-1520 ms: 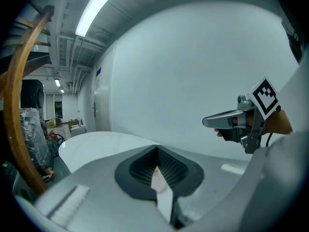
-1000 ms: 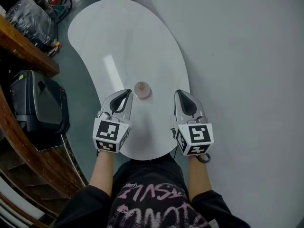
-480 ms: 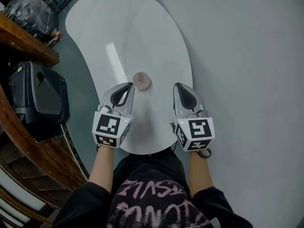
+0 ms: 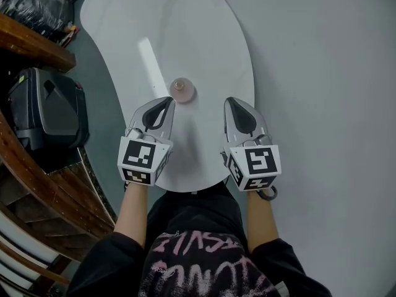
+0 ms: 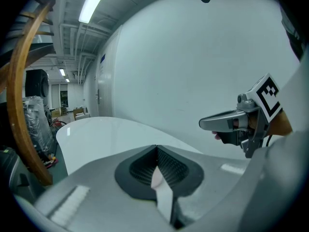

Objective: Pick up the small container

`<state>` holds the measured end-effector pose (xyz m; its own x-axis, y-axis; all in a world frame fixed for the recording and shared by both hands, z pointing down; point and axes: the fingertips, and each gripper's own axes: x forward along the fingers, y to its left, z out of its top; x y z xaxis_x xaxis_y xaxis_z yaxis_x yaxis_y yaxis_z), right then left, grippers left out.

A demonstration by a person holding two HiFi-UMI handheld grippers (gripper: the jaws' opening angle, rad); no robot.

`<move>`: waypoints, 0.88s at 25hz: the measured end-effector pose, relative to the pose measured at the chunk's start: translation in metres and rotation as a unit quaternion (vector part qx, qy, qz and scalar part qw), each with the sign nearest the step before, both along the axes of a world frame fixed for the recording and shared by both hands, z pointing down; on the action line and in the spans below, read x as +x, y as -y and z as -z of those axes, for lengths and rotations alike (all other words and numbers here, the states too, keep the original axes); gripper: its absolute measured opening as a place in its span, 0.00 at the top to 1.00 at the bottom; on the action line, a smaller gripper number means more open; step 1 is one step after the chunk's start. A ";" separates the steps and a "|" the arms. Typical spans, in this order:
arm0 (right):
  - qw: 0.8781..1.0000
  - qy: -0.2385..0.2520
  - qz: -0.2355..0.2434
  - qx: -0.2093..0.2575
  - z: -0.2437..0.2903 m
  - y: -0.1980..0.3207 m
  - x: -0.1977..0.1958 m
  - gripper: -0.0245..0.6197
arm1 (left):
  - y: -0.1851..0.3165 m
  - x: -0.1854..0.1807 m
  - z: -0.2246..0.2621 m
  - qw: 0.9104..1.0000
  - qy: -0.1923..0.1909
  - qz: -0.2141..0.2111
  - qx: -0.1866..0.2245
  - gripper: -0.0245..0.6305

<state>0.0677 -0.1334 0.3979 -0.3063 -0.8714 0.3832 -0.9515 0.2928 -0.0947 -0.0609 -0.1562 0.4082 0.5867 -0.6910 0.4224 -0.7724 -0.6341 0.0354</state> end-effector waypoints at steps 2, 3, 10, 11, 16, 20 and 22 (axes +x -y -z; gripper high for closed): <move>1.000 0.000 0.004 -0.003 -0.004 0.002 0.000 0.95 | 0.001 -0.001 -0.005 1.000 0.005 0.006 -0.005 0.96; 1.000 0.001 0.006 -0.005 -0.007 0.002 0.000 0.95 | 0.002 -0.002 -0.008 1.000 0.005 0.008 -0.005 0.96; 1.000 0.004 0.016 -0.020 -0.023 0.003 -0.002 0.95 | -0.004 0.001 -0.025 1.000 0.006 0.013 -0.020 0.96; 1.000 0.004 0.017 -0.022 -0.024 0.003 -0.002 0.95 | -0.004 0.001 -0.026 1.000 0.007 0.015 -0.021 0.96; 0.999 0.009 0.021 -0.033 -0.036 0.005 -0.002 0.95 | -0.001 0.000 -0.035 0.999 0.006 0.024 -0.025 0.96; 0.999 0.011 0.024 -0.043 -0.047 0.005 -0.001 0.95 | -0.002 0.004 -0.045 0.999 0.007 0.027 -0.033 0.96; 0.998 0.011 0.025 -0.048 -0.052 0.004 -0.001 0.95 | -0.003 0.005 -0.050 0.999 0.008 0.027 -0.036 0.96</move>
